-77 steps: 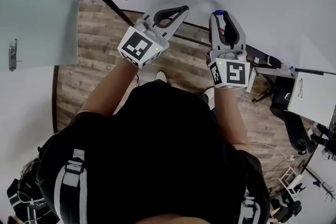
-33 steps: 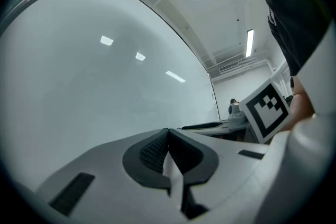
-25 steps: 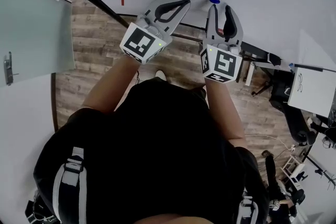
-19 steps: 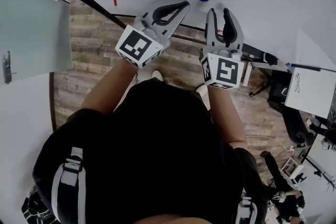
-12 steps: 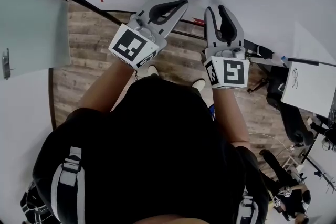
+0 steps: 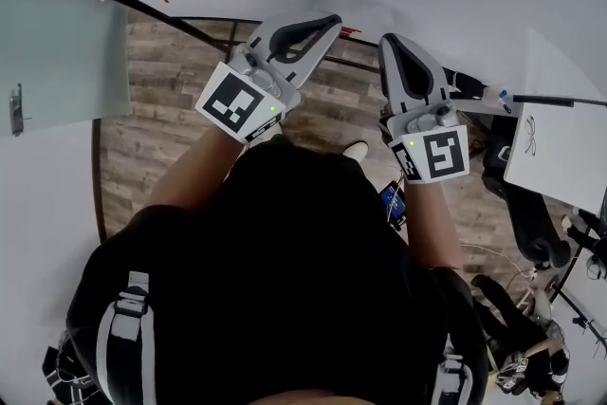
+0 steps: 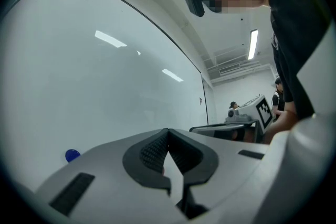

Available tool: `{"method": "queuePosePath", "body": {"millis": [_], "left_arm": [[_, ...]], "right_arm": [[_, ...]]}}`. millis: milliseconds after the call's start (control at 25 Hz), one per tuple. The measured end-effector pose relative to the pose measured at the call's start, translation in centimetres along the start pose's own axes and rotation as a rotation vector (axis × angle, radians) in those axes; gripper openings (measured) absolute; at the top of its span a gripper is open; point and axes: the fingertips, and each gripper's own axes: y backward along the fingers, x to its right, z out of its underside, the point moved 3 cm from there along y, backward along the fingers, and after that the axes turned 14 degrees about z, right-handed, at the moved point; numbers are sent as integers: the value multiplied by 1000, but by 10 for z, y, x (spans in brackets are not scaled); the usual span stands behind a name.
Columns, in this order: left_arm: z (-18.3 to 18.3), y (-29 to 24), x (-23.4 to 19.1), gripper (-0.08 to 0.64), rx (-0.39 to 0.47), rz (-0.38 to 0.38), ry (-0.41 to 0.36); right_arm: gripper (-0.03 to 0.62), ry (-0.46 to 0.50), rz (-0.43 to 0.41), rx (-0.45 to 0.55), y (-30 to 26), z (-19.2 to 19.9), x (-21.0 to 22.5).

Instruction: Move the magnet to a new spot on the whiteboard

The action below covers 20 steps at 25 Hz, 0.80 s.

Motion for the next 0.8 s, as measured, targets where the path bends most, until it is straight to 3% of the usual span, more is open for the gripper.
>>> {"method": "queuePosePath", "body": {"millis": [360, 800], "left_arm": [[16, 2, 31, 5, -44, 18, 17], [21, 15, 24, 5, -65, -24, 1]], "right_arm": [[0, -15, -37, 16, 27, 3, -5], [0, -7, -33, 10, 32, 6, 4]]}}
